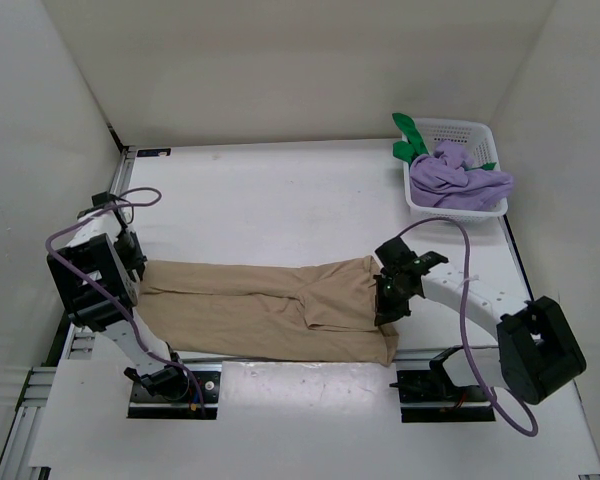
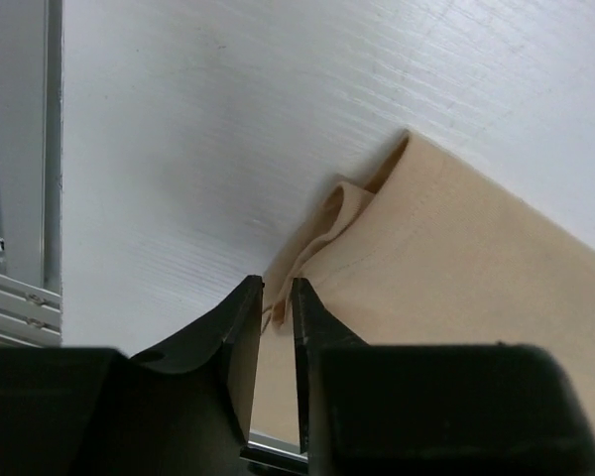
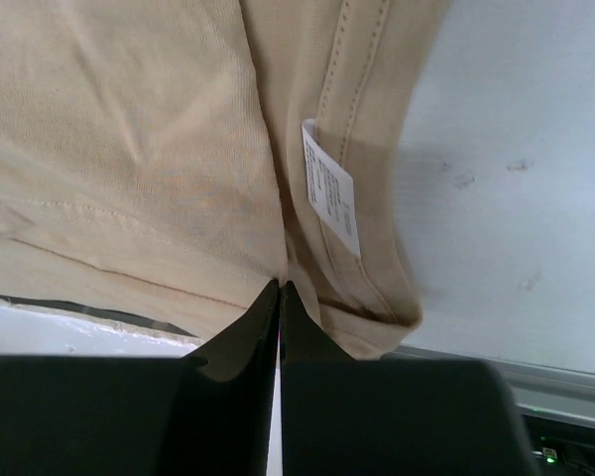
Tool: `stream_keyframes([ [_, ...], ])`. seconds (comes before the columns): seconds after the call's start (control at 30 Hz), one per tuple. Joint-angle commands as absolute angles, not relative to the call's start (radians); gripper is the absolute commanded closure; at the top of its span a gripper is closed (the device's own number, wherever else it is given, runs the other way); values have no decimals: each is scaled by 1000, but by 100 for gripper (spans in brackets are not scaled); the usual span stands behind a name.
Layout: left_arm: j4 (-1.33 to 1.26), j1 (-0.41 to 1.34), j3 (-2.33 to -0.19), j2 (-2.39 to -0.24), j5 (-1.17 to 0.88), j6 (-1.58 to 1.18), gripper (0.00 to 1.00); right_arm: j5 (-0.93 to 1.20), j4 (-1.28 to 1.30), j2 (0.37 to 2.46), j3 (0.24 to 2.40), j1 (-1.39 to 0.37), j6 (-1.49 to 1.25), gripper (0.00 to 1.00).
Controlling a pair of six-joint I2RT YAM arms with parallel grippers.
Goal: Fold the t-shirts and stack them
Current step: Fold the other side of the tshirt into a rectangle
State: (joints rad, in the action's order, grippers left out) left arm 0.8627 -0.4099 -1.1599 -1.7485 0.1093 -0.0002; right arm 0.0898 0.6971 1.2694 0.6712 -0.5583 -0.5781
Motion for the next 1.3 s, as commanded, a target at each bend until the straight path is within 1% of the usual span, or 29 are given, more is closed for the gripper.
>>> stream_keyframes([
  [0.0,830,-408,-1146,-1729,141,0,68,121,664,1292,678,-555,-551,100],
  [0.03,830,-408,-1137,-1729,141,0,66,121,664,1301,678,-555,-551,100],
  [0.07,830,-408,-1137,-1729,152,0,59,121,655,1301,678,-555,-542,100],
  [0.2,830,-408,-1137,-1718,163,0,45,121,646,1310,678,-555,-541,100],
  [0.27,830,-408,-1161,-1681,163,0,42,121,646,1310,678,-555,-541,100],
  [0.3,830,-396,-1161,-1663,163,0,41,121,635,1319,687,-555,-541,100],
  [0.33,816,-384,-1161,-1613,172,0,40,121,635,1328,687,-555,-541,100],
  [0.43,766,-281,-1129,-1516,198,0,40,130,624,1350,698,-546,-532,100],
  [0.57,744,-21,-1025,-1338,120,0,40,150,603,1391,698,-526,-532,100],
  [0.6,744,130,-994,-1324,104,0,40,150,603,1402,698,-526,-532,100],
  [0.67,761,295,-994,-1324,63,0,40,163,592,1402,698,-514,-532,100],
  [0.7,778,439,-1018,-1348,39,0,40,173,592,1411,698,-503,-532,100],
  [0.77,790,561,-1070,-1394,-9,0,40,173,583,1411,698,-503,-532,100],
  [0.8,790,672,-1100,-1451,-9,0,40,173,583,1411,698,-494,-532,100],
  [0.87,790,783,-1184,-1515,-9,0,40,173,583,1411,698,-485,-532,100],
  [0.9,790,834,-1210,-1584,-9,0,40,173,583,1411,698,-485,-541,100],
  [0.93,790,918,-1253,-1615,-9,0,40,173,572,1411,698,-485,-541,100],
  [1.03,790,1023,-1304,-1718,-31,0,40,164,572,1411,698,-485,-541,100],
  [1.1,790,1063,-1313,-1756,-46,0,40,164,572,1411,698,-485,-541,100],
  [1.2,781,1077,-1313,-1782,-60,0,40,164,572,1411,698,-485,-541,100],
  [1.27,781,1086,-1313,-1810,-32,0,42,164,563,1411,698,-485,-541,100],
])
